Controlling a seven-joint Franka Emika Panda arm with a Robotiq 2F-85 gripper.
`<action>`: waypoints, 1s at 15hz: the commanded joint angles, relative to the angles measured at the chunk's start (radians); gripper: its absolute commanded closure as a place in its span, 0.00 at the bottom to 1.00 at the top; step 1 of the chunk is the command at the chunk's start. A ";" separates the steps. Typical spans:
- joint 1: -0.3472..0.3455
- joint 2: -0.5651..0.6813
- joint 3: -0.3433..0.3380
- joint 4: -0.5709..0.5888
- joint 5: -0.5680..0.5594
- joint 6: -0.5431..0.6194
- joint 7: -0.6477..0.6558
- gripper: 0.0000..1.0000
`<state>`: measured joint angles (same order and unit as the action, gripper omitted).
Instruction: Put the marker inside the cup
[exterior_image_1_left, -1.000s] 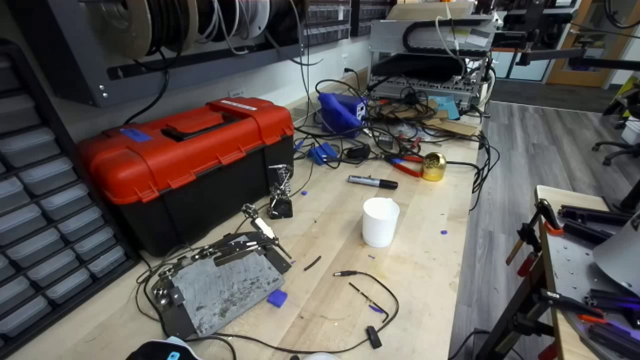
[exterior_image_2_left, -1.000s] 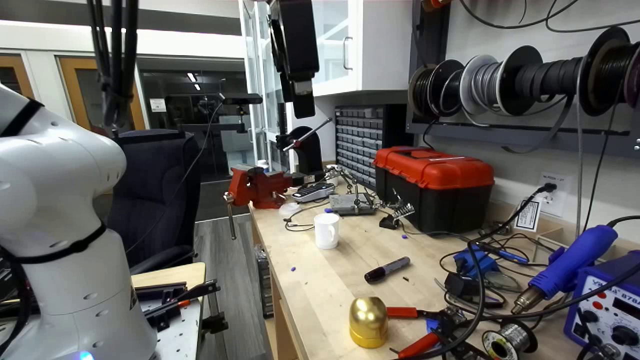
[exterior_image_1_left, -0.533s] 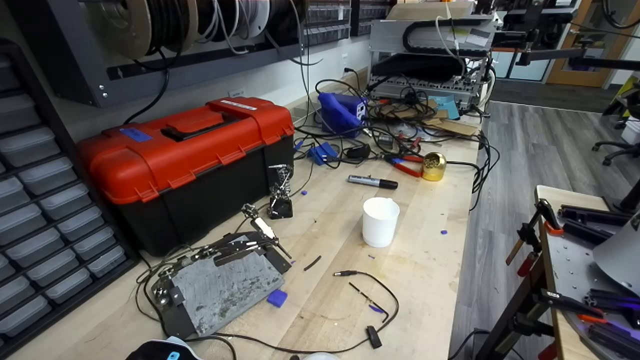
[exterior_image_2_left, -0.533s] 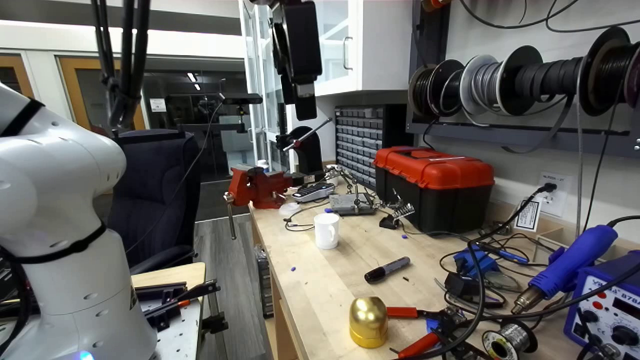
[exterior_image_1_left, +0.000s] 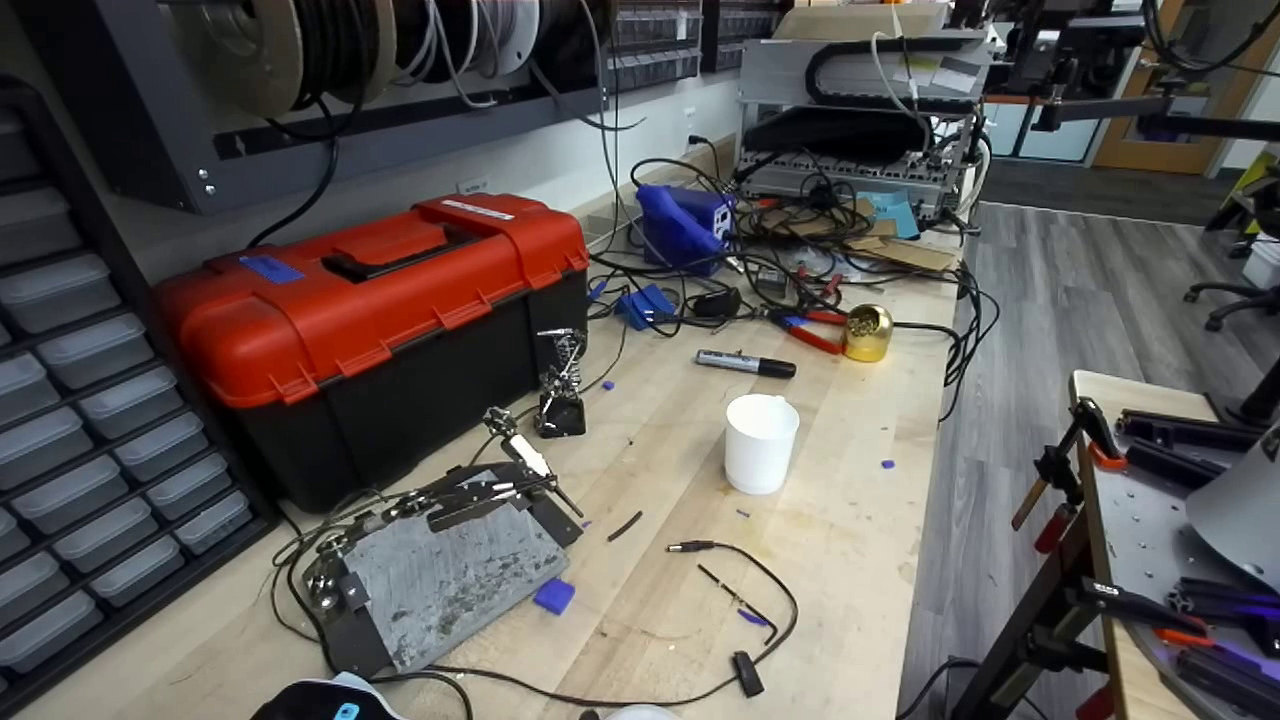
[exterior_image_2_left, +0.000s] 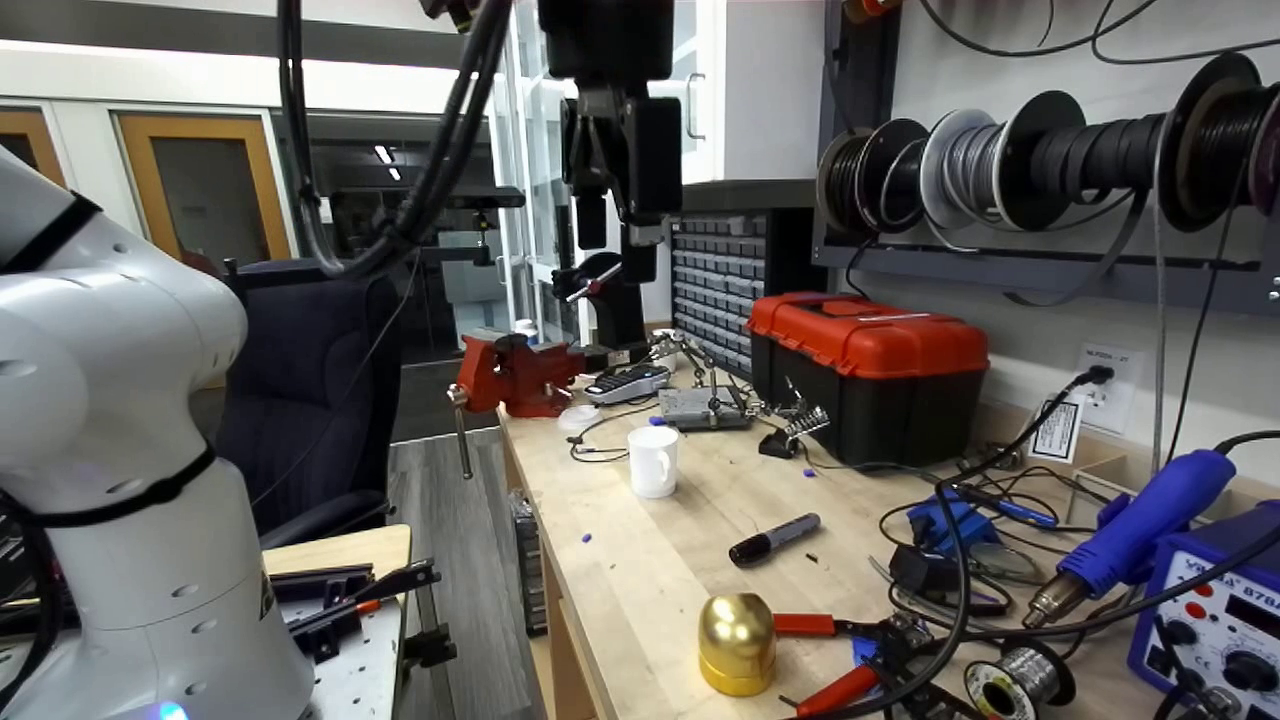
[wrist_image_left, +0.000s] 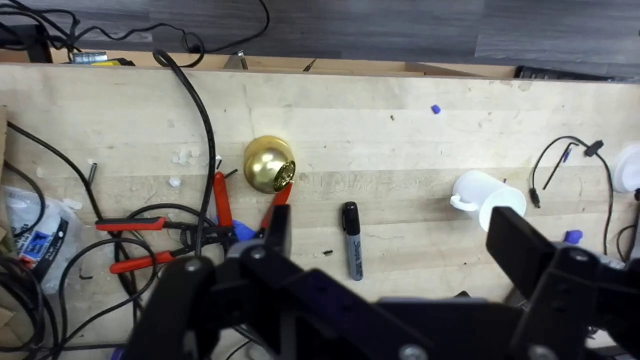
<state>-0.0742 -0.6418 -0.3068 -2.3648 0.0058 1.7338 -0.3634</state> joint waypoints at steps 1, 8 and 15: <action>0.022 0.061 0.026 0.020 0.021 0.009 -0.038 0.00; 0.050 0.177 0.077 0.039 0.031 0.079 -0.060 0.00; 0.078 0.330 0.149 0.057 0.020 0.296 -0.052 0.00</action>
<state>-0.0046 -0.3782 -0.1867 -2.3406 0.0259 1.9542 -0.4146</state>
